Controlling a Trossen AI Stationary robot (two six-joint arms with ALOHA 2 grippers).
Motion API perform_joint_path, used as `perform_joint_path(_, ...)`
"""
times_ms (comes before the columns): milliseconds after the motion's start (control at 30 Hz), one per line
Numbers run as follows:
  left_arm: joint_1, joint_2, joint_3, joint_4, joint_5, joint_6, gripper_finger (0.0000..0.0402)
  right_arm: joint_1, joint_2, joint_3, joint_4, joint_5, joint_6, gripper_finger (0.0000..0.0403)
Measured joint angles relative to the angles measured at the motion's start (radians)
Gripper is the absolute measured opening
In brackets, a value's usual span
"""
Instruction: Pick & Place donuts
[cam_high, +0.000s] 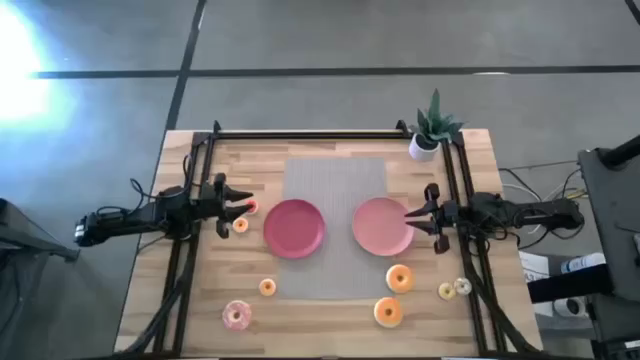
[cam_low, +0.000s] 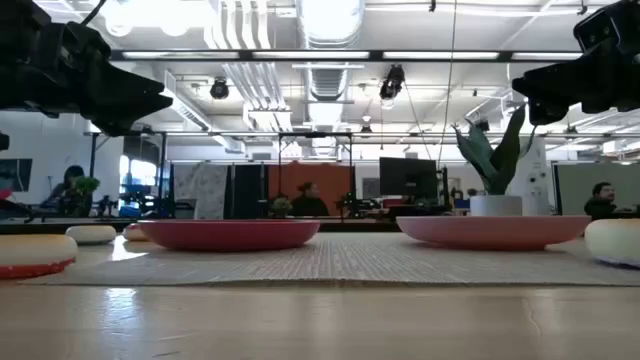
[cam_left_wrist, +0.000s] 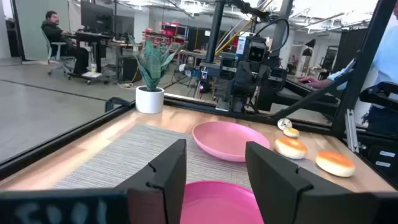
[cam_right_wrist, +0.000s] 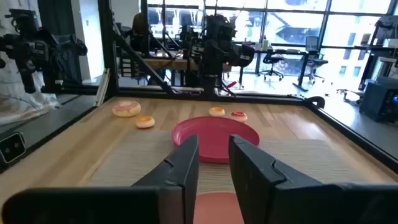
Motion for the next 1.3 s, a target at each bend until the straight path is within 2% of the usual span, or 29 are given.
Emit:
perform_joint_path(400,0.0,0.0,0.0,0.0,0.0,0.0,0.0139,0.0,0.0,0.0,0.0,0.0,0.0,0.0068)
perform_joint_path(900,0.0,0.0,0.0,0.0,0.004,0.0,0.0139,0.0,0.0,0.0,0.0,0.0,0.0,0.0082)
perform_joint_path(1167,0.0,0.0,0.0,0.0,0.004,0.0,0.0139,0.0,0.0,0.0,0.001,0.001,-0.005,0.0072)
perform_joint_path(1300,0.0,0.0,0.0,0.0,0.003,0.0,0.0139,-0.001,0.017,0.0,0.098,0.033,-0.222,0.0068)
